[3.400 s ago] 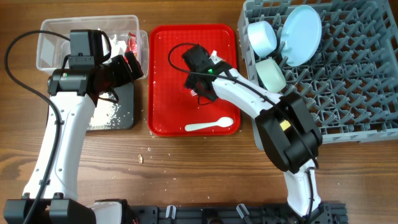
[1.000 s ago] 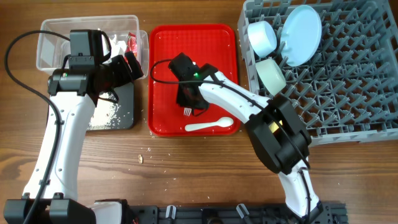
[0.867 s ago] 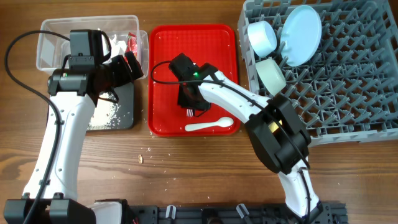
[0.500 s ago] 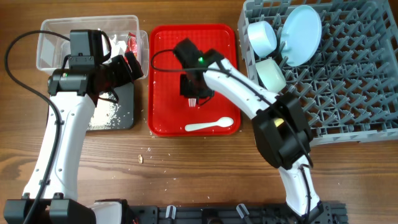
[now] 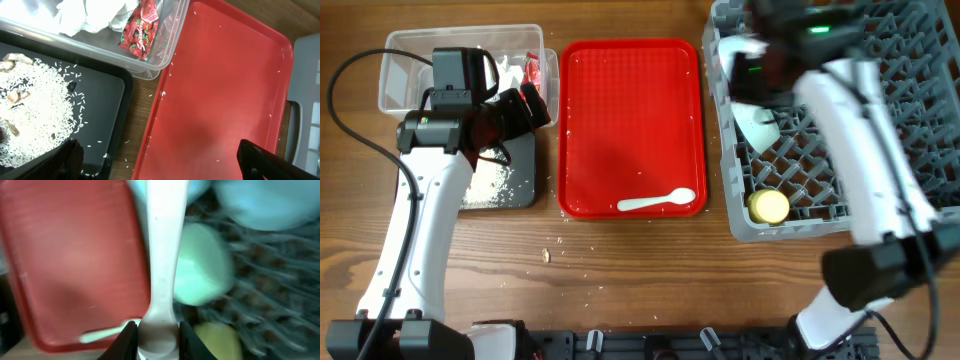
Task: Sort waste into correct bins and load items into the dishwasher rack
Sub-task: 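Carry the fork right and drop it into the dish rack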
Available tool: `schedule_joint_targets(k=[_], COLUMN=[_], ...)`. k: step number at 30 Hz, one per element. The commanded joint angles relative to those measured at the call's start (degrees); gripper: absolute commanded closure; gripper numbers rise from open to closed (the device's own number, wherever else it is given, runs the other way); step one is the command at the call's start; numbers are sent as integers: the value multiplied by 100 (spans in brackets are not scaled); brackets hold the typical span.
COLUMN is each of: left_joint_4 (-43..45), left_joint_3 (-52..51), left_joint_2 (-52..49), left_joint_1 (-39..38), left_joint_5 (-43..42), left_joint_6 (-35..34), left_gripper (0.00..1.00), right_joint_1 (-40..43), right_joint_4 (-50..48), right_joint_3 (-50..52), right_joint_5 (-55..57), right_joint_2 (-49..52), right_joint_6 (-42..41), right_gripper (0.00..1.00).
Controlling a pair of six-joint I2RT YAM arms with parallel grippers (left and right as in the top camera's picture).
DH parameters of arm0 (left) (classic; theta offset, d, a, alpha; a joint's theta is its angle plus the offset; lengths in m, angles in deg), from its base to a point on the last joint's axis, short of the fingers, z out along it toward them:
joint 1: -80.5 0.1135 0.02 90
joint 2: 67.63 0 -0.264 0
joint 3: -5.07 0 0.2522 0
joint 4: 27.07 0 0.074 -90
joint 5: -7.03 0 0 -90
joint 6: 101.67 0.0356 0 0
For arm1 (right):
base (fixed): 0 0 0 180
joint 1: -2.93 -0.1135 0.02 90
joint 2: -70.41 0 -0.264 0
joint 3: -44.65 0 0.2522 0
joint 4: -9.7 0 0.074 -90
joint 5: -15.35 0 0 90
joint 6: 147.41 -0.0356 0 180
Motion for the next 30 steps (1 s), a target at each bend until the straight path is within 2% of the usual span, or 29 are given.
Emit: schedule_joint_targets(k=[1, 5, 12, 17, 22, 27, 30], left_joint_4=[-2, -2, -2, 0, -2, -2, -2], left_joint_3=[46, 46, 46, 46, 46, 46, 46], left_joint_2=[-17, -17, -17, -17, -17, -17, -17], left_joint_1=[31, 31, 31, 31, 31, 31, 31], left_joint_5=[33, 33, 33, 33, 33, 33, 33], left_joint_6=[-13, -13, -13, -11, -13, -13, -11], left_gripper=[0, 0, 0, 0, 0, 0, 0], right_joint_1=[619, 1051, 1137, 1137, 1147, 1143, 1106], right_joint_4=[321, 455, 501, 498, 540, 455, 319], right_joint_3=[-9, 437, 1386, 1803, 1818, 1762, 1563], right_joint_5=[201, 197, 271, 376, 415, 315, -179], right_joint_2=[-50, -50, -50, -50, -50, -66, -107], right_joint_6=[562, 680, 662, 658, 632, 649, 831], right_gripper=[92, 89, 77, 62, 51, 51, 53])
